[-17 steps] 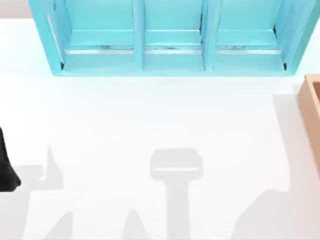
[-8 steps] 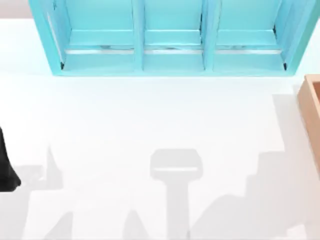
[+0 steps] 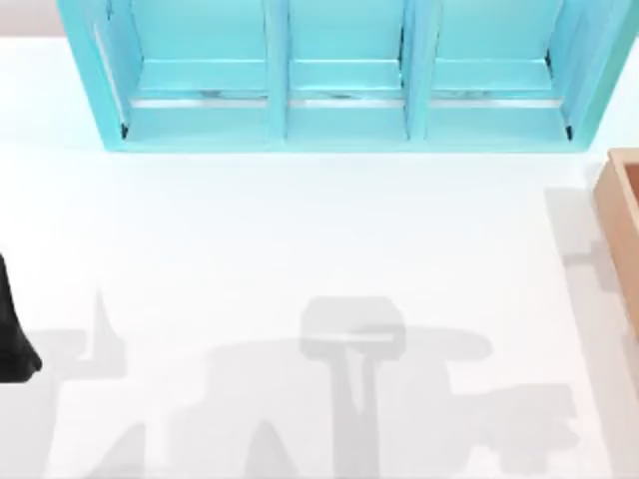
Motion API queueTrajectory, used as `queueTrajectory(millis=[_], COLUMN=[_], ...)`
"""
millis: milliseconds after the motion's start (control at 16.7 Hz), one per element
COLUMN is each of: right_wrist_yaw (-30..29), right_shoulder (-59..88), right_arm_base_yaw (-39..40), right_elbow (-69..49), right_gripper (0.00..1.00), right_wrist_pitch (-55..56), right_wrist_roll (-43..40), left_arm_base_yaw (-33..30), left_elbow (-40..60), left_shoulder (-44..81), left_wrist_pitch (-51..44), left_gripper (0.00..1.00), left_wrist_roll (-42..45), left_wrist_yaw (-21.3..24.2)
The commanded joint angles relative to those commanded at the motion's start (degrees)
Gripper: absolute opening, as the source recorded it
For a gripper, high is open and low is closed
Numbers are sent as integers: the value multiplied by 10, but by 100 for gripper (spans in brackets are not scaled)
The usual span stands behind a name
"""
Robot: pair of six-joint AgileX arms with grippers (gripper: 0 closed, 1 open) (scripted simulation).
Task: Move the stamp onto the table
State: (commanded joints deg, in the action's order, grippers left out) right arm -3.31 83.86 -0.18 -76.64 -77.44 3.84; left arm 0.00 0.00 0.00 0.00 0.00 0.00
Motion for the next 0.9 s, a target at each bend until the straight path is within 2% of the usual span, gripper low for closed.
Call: queueTrajectory(millis=[300, 720, 900], right_wrist_yaw=[29, 34, 33], right_shoulder=[42, 54, 92], right_arm_base_yaw=[94, 106, 140], right_elbow=[-25, -27, -36], right_gripper=[0, 0, 0], right_wrist_pitch=[-26, -24, 11], right_wrist_roll=[66, 76, 110], left_arm_base_yaw=[0, 0, 0], left_elbow=[0, 0, 0], left_shoulder=[0, 0, 0], left_wrist_pitch=[0, 0, 0], left_gripper=[100, 100, 100], left_wrist_roll=[0, 0, 0], left_wrist_yaw=[0, 0, 0])
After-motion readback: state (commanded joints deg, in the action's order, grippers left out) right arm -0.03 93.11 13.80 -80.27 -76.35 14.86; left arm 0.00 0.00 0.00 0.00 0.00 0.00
